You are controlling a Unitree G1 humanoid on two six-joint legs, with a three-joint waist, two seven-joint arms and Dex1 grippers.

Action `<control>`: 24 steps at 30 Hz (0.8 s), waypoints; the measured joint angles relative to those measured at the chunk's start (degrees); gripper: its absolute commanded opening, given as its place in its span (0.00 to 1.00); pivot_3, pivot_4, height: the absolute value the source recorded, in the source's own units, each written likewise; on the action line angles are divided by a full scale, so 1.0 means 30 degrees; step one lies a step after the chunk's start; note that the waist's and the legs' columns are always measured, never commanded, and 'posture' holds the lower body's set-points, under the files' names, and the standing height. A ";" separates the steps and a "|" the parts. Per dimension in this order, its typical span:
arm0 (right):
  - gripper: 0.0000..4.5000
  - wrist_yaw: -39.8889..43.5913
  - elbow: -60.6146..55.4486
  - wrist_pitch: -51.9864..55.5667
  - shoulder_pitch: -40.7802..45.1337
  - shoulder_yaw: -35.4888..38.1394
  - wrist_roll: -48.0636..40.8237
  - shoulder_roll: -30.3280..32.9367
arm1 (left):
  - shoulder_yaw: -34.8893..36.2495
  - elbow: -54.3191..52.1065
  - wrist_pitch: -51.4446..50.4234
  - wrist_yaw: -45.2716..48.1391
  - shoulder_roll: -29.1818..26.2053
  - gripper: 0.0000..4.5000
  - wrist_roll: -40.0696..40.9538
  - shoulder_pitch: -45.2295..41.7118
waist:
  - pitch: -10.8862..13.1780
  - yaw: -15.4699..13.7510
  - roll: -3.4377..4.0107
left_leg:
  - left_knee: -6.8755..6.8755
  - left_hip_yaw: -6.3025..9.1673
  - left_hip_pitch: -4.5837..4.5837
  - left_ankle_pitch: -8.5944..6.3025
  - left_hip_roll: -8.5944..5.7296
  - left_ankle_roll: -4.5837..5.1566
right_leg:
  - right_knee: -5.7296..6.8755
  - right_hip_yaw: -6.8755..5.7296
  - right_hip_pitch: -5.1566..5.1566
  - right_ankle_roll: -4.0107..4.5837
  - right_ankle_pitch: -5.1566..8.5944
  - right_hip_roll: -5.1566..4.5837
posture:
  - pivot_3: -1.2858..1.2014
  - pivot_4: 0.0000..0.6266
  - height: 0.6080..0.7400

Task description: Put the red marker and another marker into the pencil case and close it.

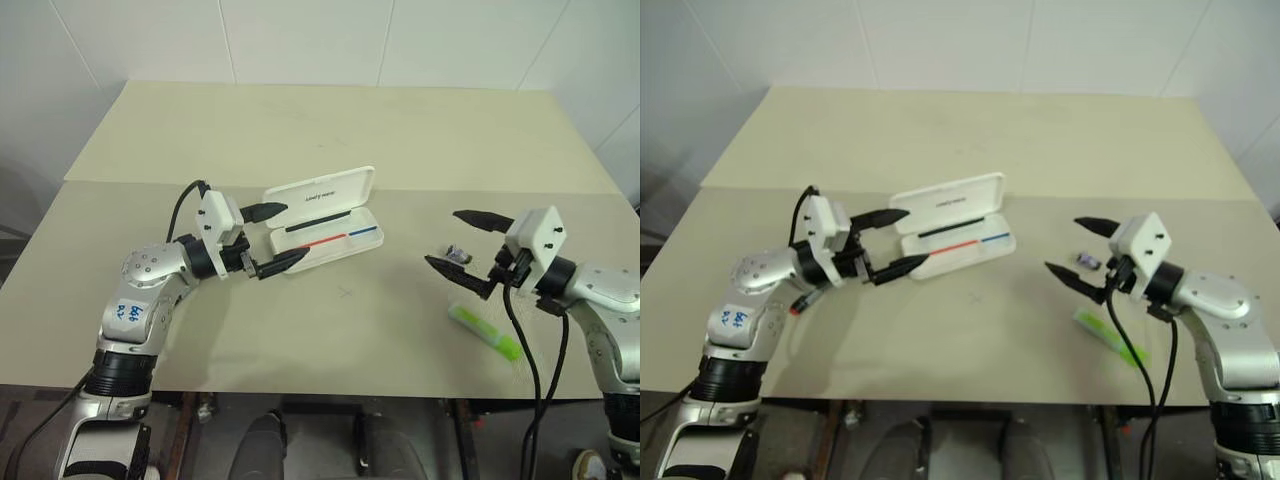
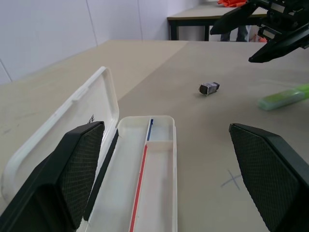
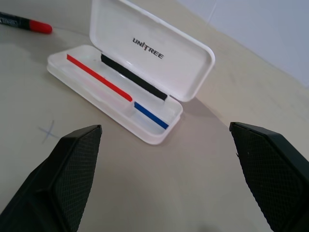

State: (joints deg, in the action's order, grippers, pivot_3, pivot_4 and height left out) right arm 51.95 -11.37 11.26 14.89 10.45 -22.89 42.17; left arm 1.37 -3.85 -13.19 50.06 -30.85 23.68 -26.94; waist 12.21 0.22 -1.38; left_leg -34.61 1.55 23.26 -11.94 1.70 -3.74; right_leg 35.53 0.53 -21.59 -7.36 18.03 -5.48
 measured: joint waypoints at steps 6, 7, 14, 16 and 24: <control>1.00 0.0505 0.0086 -0.0030 0.0387 -0.0536 -0.0098 -0.0378 | 0.0123 -0.0051 0.0066 0.0884 -0.0611 0.99 0.0018 0.0094 | 0.0000 -0.0058 -0.0001 | 0.0007 0.0002 0.0008 -0.0002 -0.0001 0.0001 | -0.0012 -0.0001 0.0000 0.0003 0.0002 -0.0003 | 0.52 0.24 1.00; 1.00 0.0592 0.0121 -0.0034 0.0409 -0.0639 -0.0098 -0.0453 | 0.0168 -0.0049 0.0065 0.0930 -0.0618 0.99 0.0039 0.0175 | 0.0000 -0.0058 0.0000 | 0.0009 0.0002 0.0009 -0.0003 0.0000 0.0002 | -0.0015 -0.0001 0.0000 0.0002 0.0002 -0.0003 | 0.52 0.24 1.00; 1.00 0.1051 0.0326 -0.0025 0.1344 -0.1362 -0.0206 -0.0954 | 0.0155 0.0033 0.0167 0.1607 -0.0856 0.99 -0.0083 0.0243 | 0.0000 -0.0008 0.0000 | 0.0010 0.0002 0.0004 -0.0004 0.0004 0.0004 | -0.0012 -0.0003 0.0000 0.0006 0.0003 0.0000 | 0.52 0.24 1.00; 1.00 0.1081 0.0303 0.0013 0.1344 -0.1596 -0.0219 -0.1205 | 0.0166 0.0024 0.0301 0.1683 -0.1180 0.99 -0.0200 0.0334 | 0.0000 -0.0003 0.0000 | 0.0020 0.0001 0.0003 -0.0005 0.0005 0.0003 | -0.0012 -0.0003 -0.0005 0.0007 0.0004 0.0000 | 0.52 0.24 1.00; 1.00 0.1069 0.0115 -0.0007 0.0940 -0.1953 -0.0206 -0.1873 | 0.0341 -0.1078 -0.0208 0.1192 -0.1726 0.99 -0.0279 0.1796 | 0.0000 -0.0054 -0.0001 | 0.0039 0.0001 0.0007 -0.0005 0.0006 0.0003 | -0.0017 -0.0005 -0.0012 0.0009 0.0006 -0.0003 | 0.52 0.24 1.00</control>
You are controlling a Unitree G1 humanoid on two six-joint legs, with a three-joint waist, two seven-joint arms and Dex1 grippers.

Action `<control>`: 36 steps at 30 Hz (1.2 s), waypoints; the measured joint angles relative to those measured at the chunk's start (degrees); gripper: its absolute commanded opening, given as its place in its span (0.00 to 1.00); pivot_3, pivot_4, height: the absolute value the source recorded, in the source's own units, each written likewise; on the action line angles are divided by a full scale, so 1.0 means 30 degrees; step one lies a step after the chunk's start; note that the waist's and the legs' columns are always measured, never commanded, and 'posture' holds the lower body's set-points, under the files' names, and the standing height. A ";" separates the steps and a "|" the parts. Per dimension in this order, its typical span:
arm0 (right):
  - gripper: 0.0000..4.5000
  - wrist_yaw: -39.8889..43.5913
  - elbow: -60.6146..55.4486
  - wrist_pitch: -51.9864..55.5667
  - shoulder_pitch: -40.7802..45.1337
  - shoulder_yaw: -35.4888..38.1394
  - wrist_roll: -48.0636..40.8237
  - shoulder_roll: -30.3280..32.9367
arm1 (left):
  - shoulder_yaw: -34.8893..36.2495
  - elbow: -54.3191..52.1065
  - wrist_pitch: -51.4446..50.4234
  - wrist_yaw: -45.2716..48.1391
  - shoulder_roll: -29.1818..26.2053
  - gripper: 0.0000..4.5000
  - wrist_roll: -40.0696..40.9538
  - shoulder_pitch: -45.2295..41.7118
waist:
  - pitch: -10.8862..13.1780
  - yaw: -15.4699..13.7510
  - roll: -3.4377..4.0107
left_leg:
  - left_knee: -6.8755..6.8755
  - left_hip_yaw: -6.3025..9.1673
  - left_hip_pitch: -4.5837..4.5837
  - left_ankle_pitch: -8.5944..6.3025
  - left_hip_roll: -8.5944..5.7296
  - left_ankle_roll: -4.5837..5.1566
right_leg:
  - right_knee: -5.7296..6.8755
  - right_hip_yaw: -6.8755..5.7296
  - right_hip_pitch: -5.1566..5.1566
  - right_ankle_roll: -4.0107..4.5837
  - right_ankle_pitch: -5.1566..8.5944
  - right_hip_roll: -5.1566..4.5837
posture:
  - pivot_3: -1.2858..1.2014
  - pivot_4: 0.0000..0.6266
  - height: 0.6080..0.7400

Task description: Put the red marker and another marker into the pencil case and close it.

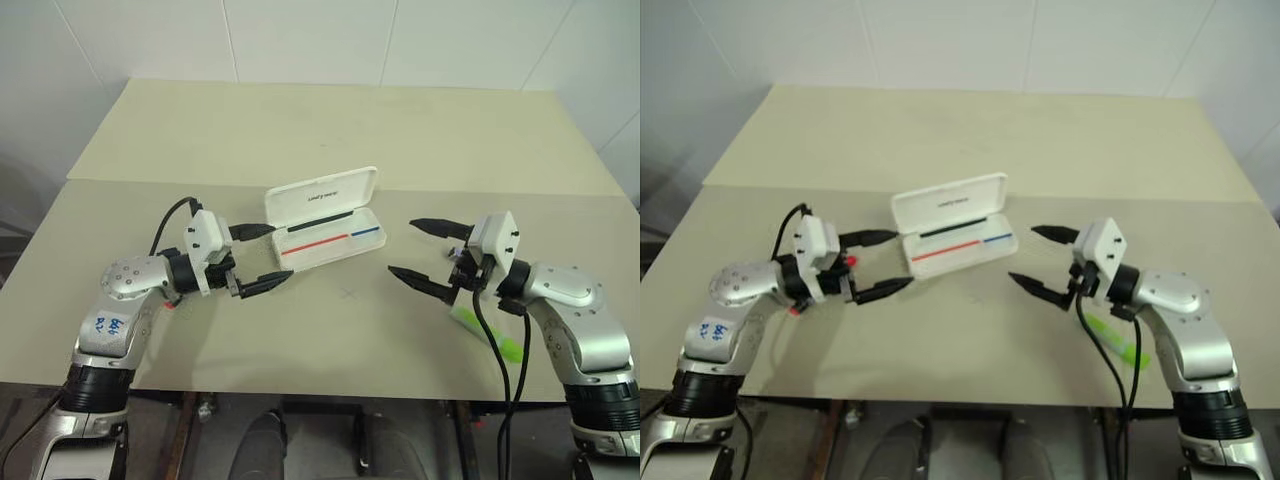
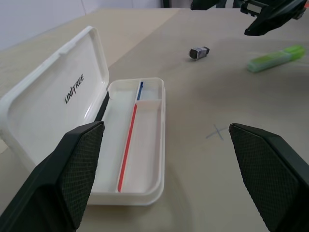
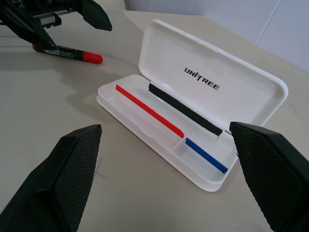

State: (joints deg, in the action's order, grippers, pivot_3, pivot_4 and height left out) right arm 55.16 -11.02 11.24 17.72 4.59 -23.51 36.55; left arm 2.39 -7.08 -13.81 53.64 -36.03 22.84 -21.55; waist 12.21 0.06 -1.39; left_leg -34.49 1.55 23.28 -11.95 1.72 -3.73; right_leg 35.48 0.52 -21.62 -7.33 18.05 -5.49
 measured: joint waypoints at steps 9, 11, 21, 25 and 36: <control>1.00 -0.0415 -0.0758 0.0049 -0.0122 -0.0136 -0.0145 -0.0654 | -0.0023 0.0164 0.0149 -0.0209 -0.0400 0.77 -0.0591 0.0001 | -0.0001 0.0059 0.0001 | 0.0012 -0.0005 -0.0013 0.0000 0.0004 0.0000 | 0.0001 0.0000 0.0000 0.0011 0.0005 0.0001 | 0.52 0.24 1.00; 1.00 -0.0512 -0.0759 0.0037 -0.0064 -0.0432 -0.0126 -0.0986 | -0.0171 0.1074 0.0748 -0.0103 -0.0532 0.62 -0.1277 -0.0044 | -0.0001 0.0057 0.0001 | 0.0018 -0.0005 -0.0017 0.0000 0.0005 0.0000 | 0.0002 -0.0001 -0.0006 0.0013 0.0006 0.0003 | 0.52 0.24 1.00; 1.00 -0.0744 -0.0785 -0.0204 0.0149 -0.1200 0.0277 -0.1609 | -0.1550 0.4329 0.2696 -0.0028 -0.0049 0.62 -0.3513 -0.1448 | 0.0000 0.0003 0.0001 | 0.0023 -0.0013 -0.0007 0.0000 0.0003 0.0000 | -0.0005 -0.0006 -0.0008 0.0010 0.0005 0.0000 | 0.52 0.24 1.00; 1.00 -0.0911 -0.0784 -0.0434 0.0299 -0.1442 0.0439 -0.1907 | -0.2513 0.5522 0.3488 0.0191 0.0507 0.62 -0.4257 -0.1766 | 0.0000 0.0047 0.0001 | 0.0029 -0.0020 -0.0005 0.0000 0.0005 0.0000 | 0.0000 -0.0004 -0.0020 0.0008 0.0005 0.0002 | 0.52 0.24 1.00; 1.00 -0.1568 -0.0791 -0.0761 0.0321 -0.1460 0.0569 -0.2404 | -0.3319 0.7164 0.3963 0.0415 0.1271 0.62 -0.5241 -0.3112 | 0.0000 0.0017 0.0000 | 0.0030 -0.0019 -0.0007 0.0001 0.0005 -0.0001 | 0.0025 -0.0007 -0.0029 0.0002 0.0002 0.0008 | 0.52 0.24 1.00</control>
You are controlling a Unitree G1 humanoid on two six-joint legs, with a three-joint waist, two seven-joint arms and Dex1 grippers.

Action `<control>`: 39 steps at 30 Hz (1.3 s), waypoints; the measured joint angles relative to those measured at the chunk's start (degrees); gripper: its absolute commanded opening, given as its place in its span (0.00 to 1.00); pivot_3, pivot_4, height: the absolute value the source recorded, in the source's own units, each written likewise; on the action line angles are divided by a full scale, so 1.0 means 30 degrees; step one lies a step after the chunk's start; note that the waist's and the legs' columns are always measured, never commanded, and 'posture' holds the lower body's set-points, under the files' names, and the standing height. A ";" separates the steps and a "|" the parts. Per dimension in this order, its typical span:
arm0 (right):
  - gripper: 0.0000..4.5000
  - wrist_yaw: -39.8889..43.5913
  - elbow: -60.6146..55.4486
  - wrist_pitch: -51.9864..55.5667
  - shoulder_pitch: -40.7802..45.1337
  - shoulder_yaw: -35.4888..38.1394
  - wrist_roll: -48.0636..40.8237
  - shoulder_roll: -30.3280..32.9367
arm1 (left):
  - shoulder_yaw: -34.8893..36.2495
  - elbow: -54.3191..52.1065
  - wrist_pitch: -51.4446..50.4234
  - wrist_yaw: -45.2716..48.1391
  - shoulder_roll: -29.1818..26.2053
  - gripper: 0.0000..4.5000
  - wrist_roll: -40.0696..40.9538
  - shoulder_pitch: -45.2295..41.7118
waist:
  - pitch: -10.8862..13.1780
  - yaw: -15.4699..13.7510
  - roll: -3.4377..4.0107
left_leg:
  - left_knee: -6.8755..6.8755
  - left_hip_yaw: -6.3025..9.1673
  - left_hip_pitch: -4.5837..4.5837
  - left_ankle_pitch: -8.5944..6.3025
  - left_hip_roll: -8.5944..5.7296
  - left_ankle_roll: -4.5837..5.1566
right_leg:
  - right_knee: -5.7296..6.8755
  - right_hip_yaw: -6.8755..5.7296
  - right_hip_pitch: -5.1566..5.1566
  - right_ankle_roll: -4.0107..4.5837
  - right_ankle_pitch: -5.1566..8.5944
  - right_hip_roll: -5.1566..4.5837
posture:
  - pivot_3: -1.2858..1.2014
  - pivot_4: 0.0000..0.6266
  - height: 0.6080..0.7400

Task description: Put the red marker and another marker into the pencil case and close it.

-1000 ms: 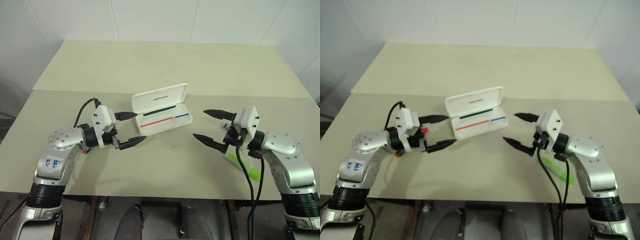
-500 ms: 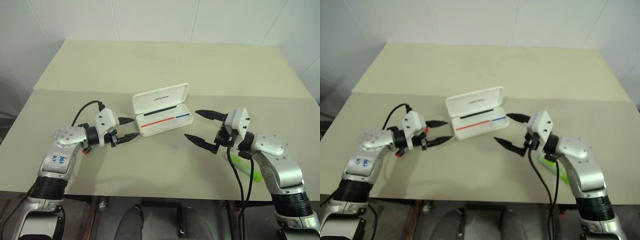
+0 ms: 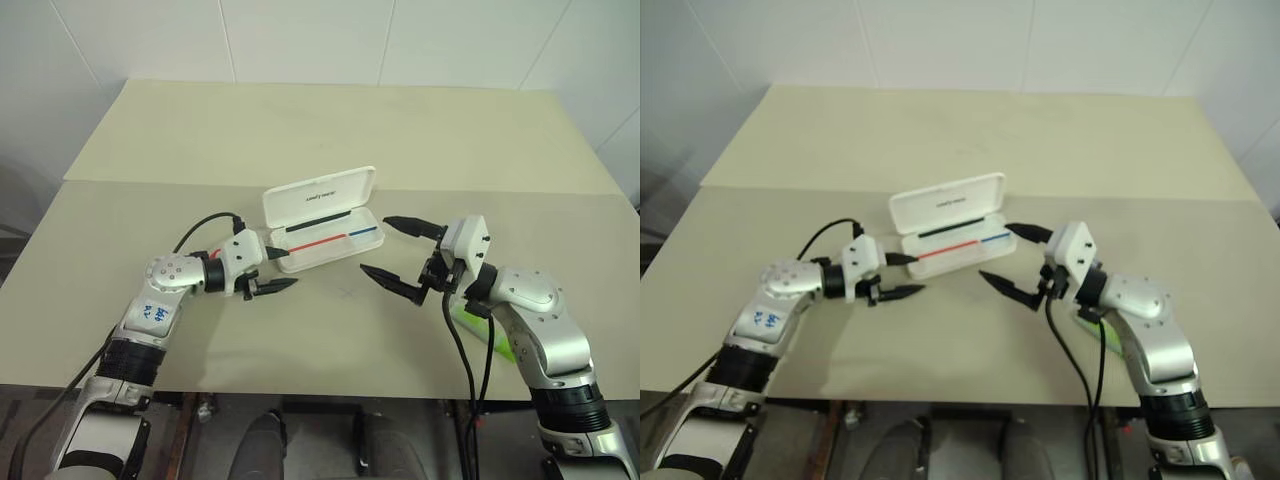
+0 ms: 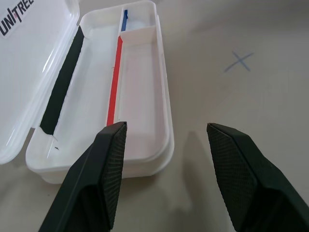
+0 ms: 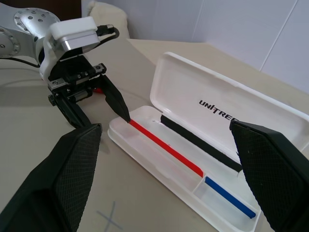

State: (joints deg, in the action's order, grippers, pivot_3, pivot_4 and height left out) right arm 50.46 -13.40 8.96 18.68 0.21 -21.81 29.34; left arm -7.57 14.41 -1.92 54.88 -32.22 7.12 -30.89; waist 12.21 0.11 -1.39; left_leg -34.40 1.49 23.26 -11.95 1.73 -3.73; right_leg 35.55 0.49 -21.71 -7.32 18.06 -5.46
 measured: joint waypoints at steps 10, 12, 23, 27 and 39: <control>1.00 -0.0416 -0.0010 -0.0069 0.0017 -0.0019 0.0107 -0.0344 | -0.0290 0.0810 -0.0175 0.0331 0.0276 0.62 -0.0433 -0.0962 | 0.0000 0.0003 0.0000 | -0.0005 -0.0003 -0.0001 0.0001 -0.0001 -0.0002 | 0.0006 0.0002 0.0000 -0.0007 -0.0003 -0.0001 | 0.52 0.24 1.00; 1.00 -0.0439 -0.0009 -0.0087 0.0119 -0.0019 0.0130 -0.0371 | -0.0523 0.0857 -0.0214 0.0519 0.0284 0.54 -0.0577 -0.1183 | 0.0000 0.0000 0.0000 | -0.0005 -0.0003 -0.0001 0.0002 -0.0001 -0.0002 | 0.0009 0.0001 0.0000 -0.0007 -0.0003 0.0001 | 0.52 0.24 1.00; 1.00 -0.0597 -0.0005 -0.0322 0.0769 -0.0036 0.0162 -0.0682 | -0.1196 0.0919 0.0033 0.1609 -0.0001 0.01 -0.1138 -0.1642 | -0.0001 0.0015 0.0001 | -0.0026 -0.0001 -0.0010 0.0006 0.0001 -0.0006 | 0.0032 0.0002 0.0003 -0.0007 -0.0003 0.0003 | 0.52 0.24 1.00; 1.00 -0.0667 -0.0006 -0.0374 0.0878 -0.0065 0.0163 -0.0699 | -0.1214 0.0813 0.0011 0.1596 -0.0079 0.01 -0.1280 -0.1630 | -0.0001 0.0023 0.0001 | -0.0054 -0.0002 -0.0013 0.0006 0.0000 -0.0004 | 0.0039 0.0007 0.0013 -0.0004 -0.0004 0.0001 | 0.52 0.24 1.00; 1.00 -0.0646 -0.0019 -0.0063 0.0750 -0.0086 0.0121 -0.0402 | -0.1442 -0.1768 -0.2410 0.2744 -0.0547 0.01 -0.0997 -0.1220 | 0.0000 0.0023 0.0001 | -0.0008 -0.0002 0.0005 0.0004 0.0001 -0.0003 | 0.0019 0.0007 -0.0002 -0.0009 0.0004 0.0001 | 0.52 0.24 1.00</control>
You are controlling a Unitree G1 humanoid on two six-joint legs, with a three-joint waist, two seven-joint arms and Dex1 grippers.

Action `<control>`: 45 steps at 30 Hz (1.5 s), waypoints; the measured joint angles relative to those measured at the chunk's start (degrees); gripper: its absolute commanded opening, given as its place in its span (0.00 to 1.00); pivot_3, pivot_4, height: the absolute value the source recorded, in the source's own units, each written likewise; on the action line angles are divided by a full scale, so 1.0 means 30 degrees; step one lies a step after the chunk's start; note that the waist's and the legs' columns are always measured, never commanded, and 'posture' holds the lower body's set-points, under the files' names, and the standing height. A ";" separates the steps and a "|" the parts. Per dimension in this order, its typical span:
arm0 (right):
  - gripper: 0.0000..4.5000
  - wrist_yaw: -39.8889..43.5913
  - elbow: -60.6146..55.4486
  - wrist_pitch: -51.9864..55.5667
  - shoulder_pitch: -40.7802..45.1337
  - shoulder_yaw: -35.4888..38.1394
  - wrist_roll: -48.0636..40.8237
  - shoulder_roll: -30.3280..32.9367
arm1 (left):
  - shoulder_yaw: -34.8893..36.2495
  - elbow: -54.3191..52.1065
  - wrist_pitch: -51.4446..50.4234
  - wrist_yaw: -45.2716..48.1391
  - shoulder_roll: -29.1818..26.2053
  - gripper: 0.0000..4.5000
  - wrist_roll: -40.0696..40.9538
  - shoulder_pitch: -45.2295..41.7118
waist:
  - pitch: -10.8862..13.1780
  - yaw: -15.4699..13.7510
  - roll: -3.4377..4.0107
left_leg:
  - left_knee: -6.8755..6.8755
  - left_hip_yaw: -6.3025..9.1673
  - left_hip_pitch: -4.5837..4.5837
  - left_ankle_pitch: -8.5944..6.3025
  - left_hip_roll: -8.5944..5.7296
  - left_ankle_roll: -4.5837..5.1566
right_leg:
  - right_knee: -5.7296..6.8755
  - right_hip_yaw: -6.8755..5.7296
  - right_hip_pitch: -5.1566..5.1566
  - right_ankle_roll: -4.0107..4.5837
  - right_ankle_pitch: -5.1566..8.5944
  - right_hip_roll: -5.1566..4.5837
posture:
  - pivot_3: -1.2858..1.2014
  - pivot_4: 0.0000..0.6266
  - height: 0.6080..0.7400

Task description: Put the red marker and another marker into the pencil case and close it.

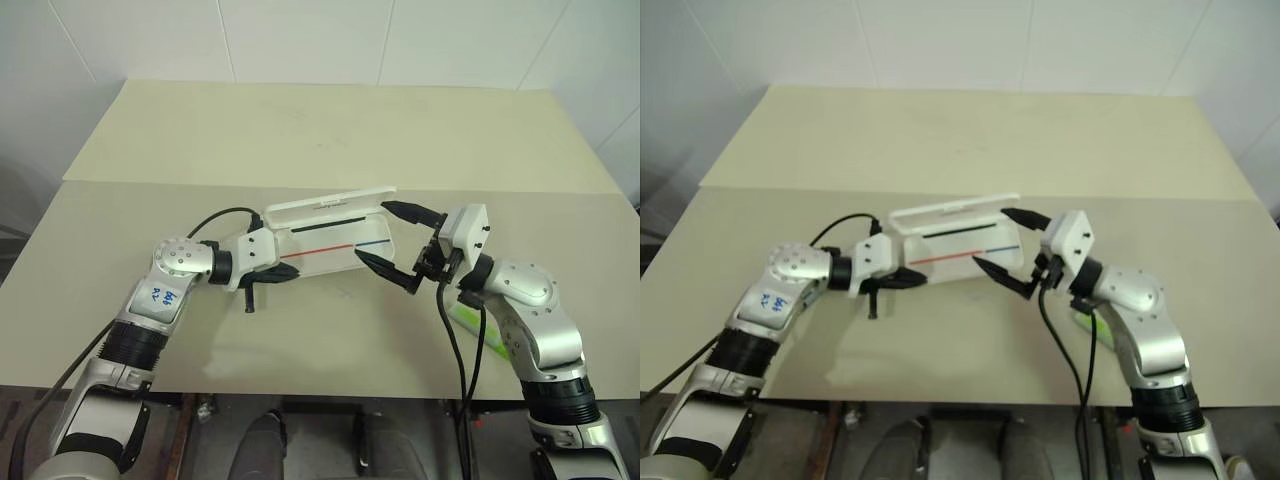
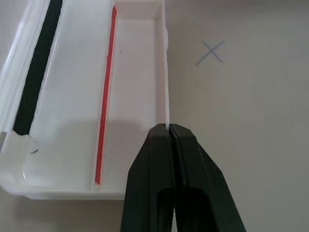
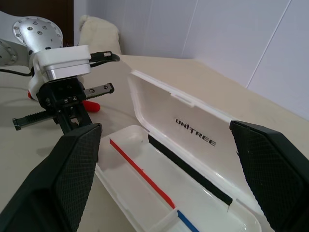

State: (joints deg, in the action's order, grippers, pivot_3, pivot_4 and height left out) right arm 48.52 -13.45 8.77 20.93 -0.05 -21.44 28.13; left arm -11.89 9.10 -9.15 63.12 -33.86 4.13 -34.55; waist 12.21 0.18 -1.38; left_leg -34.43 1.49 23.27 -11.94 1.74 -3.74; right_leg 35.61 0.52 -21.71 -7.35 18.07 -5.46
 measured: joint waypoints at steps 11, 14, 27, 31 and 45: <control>1.00 0.1490 -0.1030 0.1136 -0.2561 0.1380 -0.1021 0.3275 | -0.0685 -0.3416 -0.2625 0.0266 0.0534 0.01 0.0392 0.0538 | 0.0001 -0.0004 0.0000 | -0.0006 0.0006 -0.0001 -0.0001 -0.0002 0.0003 | -0.0005 0.0007 0.0007 0.0002 0.0008 0.0002 | 0.52 0.24 1.00; 1.00 0.1926 -0.1465 0.1601 -0.3819 0.2353 -0.1349 0.4375 | -0.0785 -0.3687 -0.2834 0.0324 0.0498 0.01 0.0442 0.0949 | 0.0001 -0.0012 0.0000 | 0.0000 0.0007 -0.0004 -0.0002 0.0000 0.0003 | -0.0006 0.0006 0.0007 0.0009 0.0012 0.0003 | 0.52 0.24 1.00; 1.00 0.1792 -0.3083 0.2221 -0.5428 0.3322 -0.1972 0.5141 | -0.0932 -0.3898 -0.2410 0.0943 0.0002 0.01 0.0434 0.1662 | 0.0001 -0.0021 0.0000 | -0.0023 0.0001 -0.0004 -0.0003 0.0000 0.0006 | -0.0013 0.0014 0.0009 0.0025 0.0019 -0.0002 | 0.52 0.24 1.00; 1.00 0.1565 -0.3156 0.2379 -0.5419 0.3305 -0.2104 0.5101 | -0.0937 -0.3684 -0.2253 0.1054 -0.0001 0.01 0.0435 0.1615 | 0.0000 -0.0018 0.0000 | -0.0024 0.0001 -0.0006 -0.0004 0.0001 0.0007 | -0.0011 0.0014 0.0009 0.0026 0.0019 -0.0001 | 0.52 0.24 1.00; 1.00 0.1340 -0.3141 0.2516 -0.4360 0.2699 -0.2092 0.4487 | -0.1010 -0.3540 -0.2351 0.1352 0.0007 0.50 0.0515 0.1300 | 0.0000 -0.0019 0.0000 | -0.0030 0.0003 -0.0005 -0.0004 0.0002 0.0007 | -0.0006 0.0012 0.0012 0.0028 0.0020 0.0001 | 0.52 0.24 1.00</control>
State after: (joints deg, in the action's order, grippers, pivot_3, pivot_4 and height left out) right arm 52.54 -22.88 16.32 7.85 8.05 -27.72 41.59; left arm -14.92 -1.51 -16.21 67.17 -33.84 5.67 -30.65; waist 12.21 0.13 -1.38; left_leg -34.52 1.50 23.26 -11.95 1.74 -3.72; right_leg 35.59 0.55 -21.68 -7.27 18.13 -5.46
